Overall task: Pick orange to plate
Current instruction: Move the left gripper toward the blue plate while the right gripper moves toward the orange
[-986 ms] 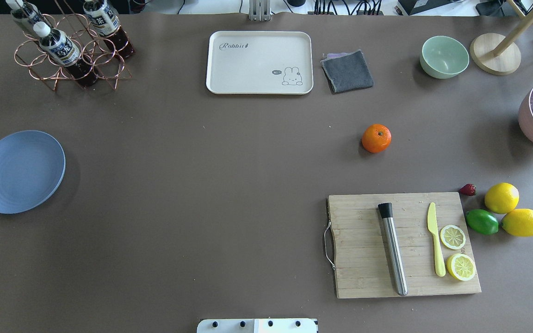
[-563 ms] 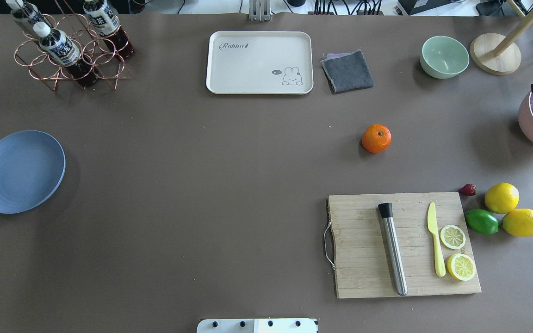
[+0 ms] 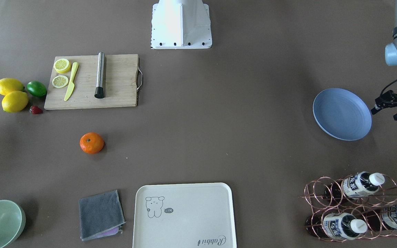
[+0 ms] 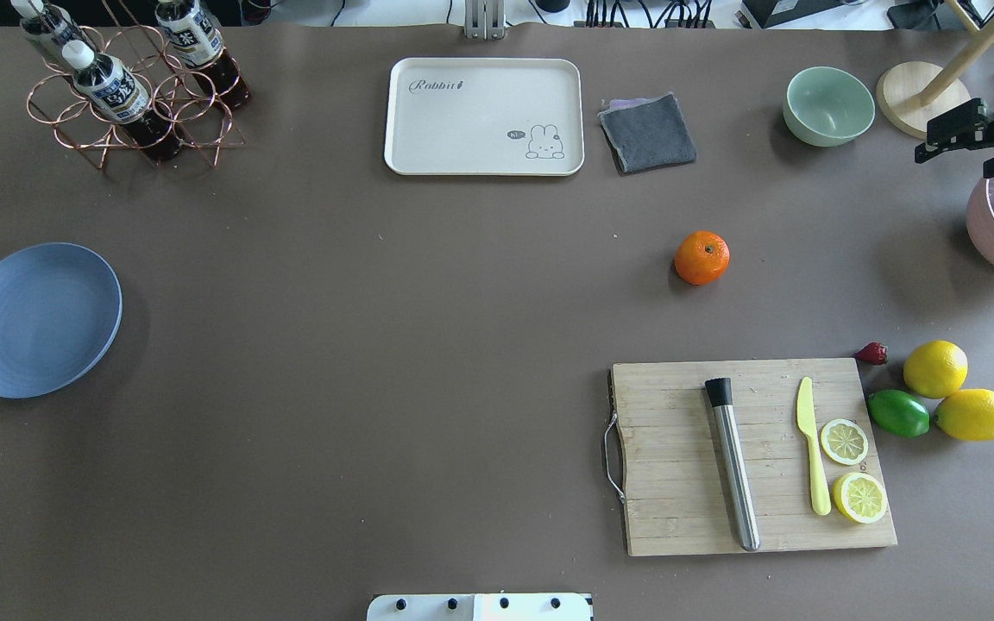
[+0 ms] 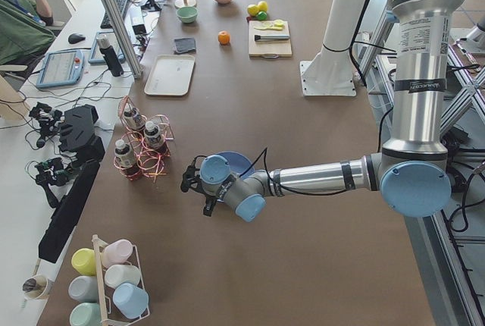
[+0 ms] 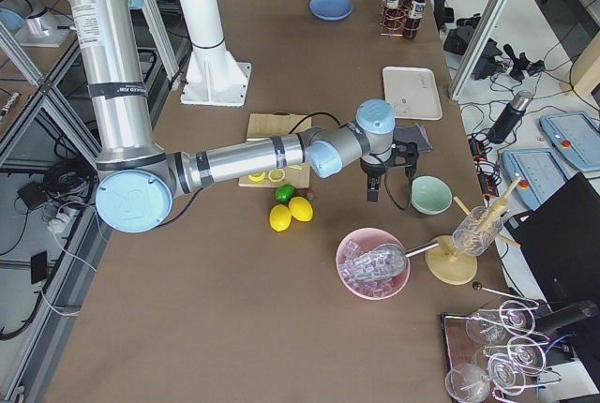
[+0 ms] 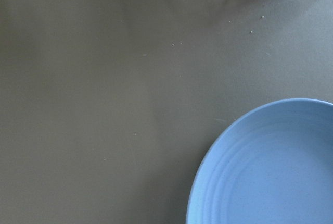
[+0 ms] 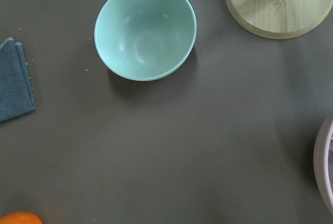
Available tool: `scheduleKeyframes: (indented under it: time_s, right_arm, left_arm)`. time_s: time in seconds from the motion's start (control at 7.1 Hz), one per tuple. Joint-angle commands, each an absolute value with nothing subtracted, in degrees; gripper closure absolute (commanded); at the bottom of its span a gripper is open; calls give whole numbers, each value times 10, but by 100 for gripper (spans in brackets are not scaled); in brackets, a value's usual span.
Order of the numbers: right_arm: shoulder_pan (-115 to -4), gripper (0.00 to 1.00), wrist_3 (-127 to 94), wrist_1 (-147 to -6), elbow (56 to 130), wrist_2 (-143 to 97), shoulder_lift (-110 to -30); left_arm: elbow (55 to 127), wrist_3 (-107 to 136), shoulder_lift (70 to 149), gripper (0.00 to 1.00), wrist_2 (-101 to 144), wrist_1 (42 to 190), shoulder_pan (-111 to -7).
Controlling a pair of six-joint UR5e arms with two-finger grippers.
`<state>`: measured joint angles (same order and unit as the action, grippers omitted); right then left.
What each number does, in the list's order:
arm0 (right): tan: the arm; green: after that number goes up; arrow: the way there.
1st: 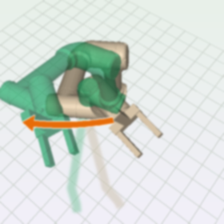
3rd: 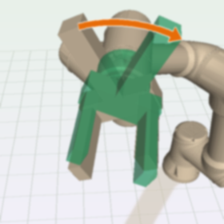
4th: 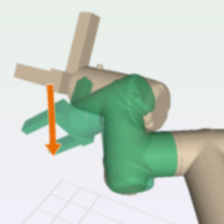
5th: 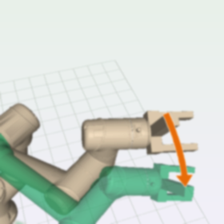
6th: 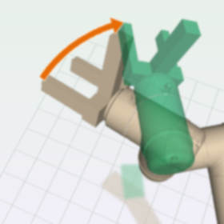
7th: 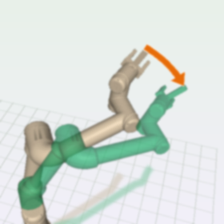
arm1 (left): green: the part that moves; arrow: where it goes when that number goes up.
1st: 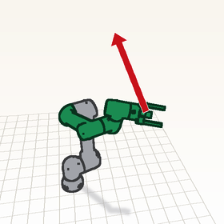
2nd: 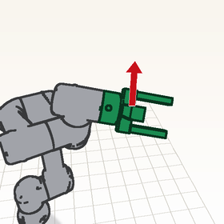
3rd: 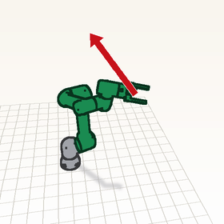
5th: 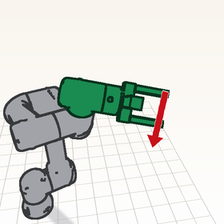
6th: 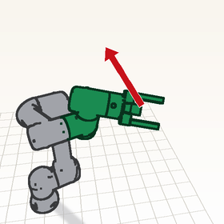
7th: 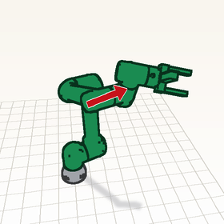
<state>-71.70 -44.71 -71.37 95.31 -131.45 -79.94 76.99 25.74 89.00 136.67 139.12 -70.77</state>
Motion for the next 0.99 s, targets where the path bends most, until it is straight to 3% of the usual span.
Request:
scheduleKeyframes:
  time_s: [0.0,0.85]
  right_arm:
    - [-706,0,-454,-714,954,-1308,-791]
    - [-701,0,-455,-714,954,-1297,-784]
  left_arm:
    - [764,258,890,2,1367,1392,-688]
    - [752,256,889,3,1368,1392,-645]
